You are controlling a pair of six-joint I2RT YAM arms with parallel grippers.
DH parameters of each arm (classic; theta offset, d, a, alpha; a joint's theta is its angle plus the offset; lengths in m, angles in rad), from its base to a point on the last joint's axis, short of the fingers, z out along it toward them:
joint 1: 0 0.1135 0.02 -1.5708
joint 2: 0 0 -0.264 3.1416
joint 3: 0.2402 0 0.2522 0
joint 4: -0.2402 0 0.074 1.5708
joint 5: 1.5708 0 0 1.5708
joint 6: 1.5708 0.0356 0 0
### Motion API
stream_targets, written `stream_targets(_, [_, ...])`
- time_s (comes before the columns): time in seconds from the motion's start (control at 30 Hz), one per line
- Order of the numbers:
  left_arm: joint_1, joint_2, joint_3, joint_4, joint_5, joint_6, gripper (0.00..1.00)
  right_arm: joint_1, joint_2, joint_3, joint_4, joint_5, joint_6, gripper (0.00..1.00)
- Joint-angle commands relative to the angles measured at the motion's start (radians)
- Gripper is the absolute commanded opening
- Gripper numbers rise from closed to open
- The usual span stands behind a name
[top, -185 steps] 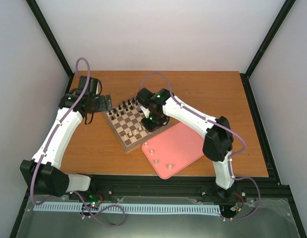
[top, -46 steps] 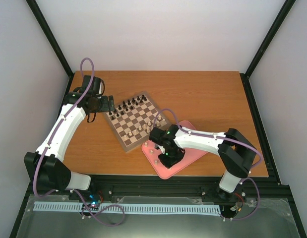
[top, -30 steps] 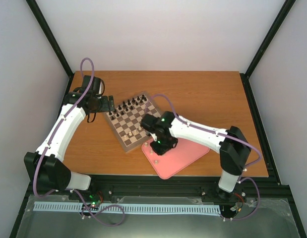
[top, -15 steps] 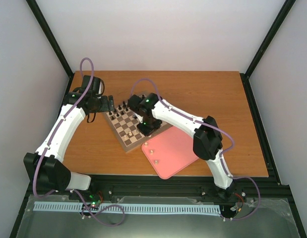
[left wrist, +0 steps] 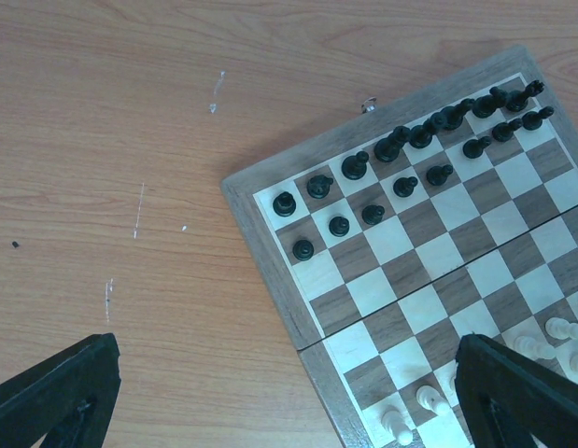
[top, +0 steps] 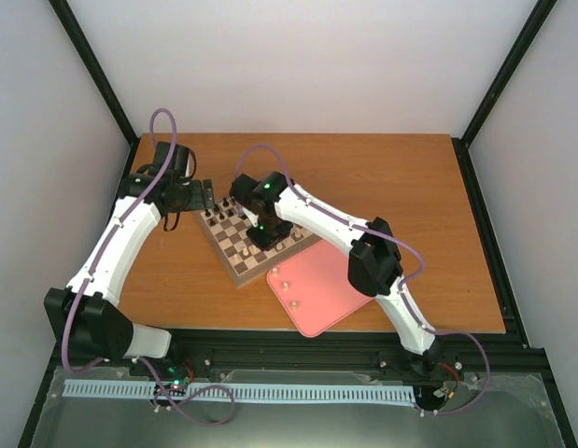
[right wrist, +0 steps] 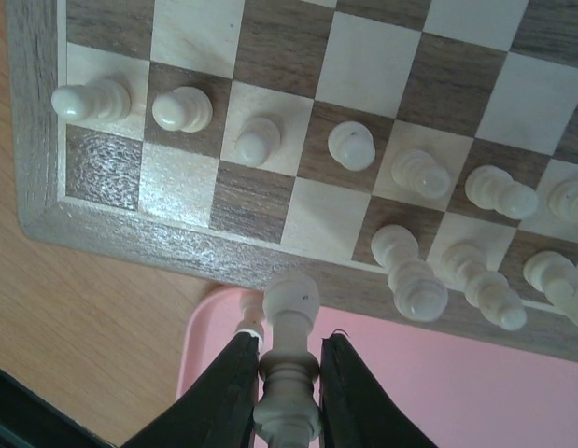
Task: Set up the chess pieces on the board
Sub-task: Place the chess piece on the chessboard.
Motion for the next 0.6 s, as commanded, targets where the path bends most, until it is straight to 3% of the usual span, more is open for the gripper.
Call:
stream_targets(0.0, [0.006,-0.028,0.013,0.006,-0.008,0.001,1.0,0.003,0.037,0.051,-0.001,-0.004,0.004,0.19])
stream_targets(0.57, [0.007,-0.034,0.003,0.012,-0.013,0.003,1.0,0.003,0.096,0.068,0.019,0.05,0.004,0.2])
